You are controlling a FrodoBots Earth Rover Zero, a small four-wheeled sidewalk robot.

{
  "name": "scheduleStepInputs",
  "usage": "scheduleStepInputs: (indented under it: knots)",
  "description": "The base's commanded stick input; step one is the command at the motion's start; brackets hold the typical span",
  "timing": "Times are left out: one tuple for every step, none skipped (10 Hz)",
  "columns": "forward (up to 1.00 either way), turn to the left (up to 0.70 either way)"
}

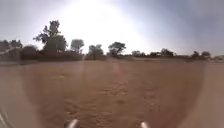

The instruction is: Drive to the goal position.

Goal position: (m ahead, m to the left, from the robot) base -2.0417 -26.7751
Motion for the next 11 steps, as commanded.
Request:
scheduleStepInputs:
  knots:
    - [1.0,0.0]
    - [1.0,0.0]
    - [1.0,0.0]
    - [1.0,0.0]
    - [1.0,0.0]
    - [1.0,0.0]
    - [1.0,0.0]
    - [1.0,0.0]
    - [1.0,0.0]
    - [1.0,0.0]
    - [1.0,0.0]
